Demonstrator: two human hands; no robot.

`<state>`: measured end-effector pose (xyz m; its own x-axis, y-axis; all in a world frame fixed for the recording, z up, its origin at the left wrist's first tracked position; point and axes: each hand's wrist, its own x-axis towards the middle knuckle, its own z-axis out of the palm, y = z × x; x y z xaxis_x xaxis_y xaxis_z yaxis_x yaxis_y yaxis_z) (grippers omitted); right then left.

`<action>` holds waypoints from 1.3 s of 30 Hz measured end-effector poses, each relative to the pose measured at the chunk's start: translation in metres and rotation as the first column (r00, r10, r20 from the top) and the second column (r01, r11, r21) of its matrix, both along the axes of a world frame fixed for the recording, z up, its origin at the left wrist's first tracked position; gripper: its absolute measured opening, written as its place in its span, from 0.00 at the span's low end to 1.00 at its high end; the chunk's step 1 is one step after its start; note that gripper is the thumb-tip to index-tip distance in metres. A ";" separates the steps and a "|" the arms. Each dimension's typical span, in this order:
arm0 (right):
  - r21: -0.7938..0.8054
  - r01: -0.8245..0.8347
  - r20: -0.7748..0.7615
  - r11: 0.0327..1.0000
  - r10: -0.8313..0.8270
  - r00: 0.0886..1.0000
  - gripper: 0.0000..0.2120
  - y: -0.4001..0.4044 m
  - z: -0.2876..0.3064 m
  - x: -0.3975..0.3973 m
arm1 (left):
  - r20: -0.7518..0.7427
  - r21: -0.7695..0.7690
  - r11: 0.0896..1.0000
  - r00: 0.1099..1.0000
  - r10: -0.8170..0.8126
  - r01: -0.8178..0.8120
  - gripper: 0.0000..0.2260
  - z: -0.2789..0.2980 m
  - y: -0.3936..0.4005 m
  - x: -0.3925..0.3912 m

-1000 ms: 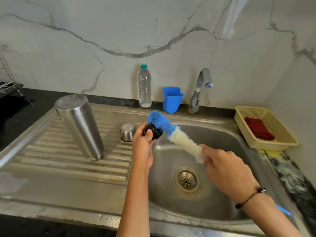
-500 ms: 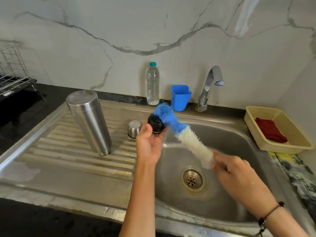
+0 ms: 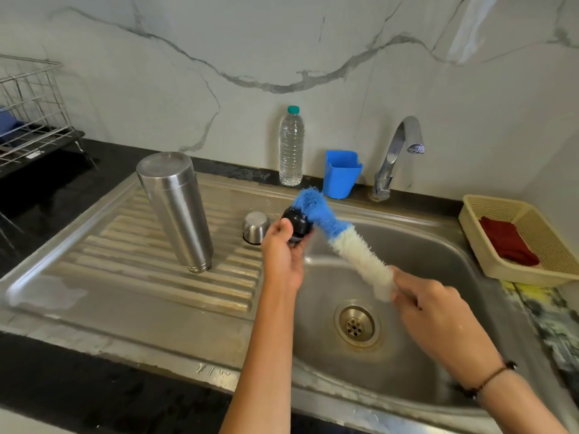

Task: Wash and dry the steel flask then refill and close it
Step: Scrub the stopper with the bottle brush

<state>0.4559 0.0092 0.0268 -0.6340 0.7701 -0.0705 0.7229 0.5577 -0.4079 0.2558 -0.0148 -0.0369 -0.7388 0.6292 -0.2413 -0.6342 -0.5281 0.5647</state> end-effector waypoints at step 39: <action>-0.133 -0.192 -0.160 0.972 0.170 0.972 0.23 0.019 -0.038 -0.049 | -0.758 -0.650 0.407 0.508 -0.408 -0.642 0.16 -0.061 -0.085 -0.025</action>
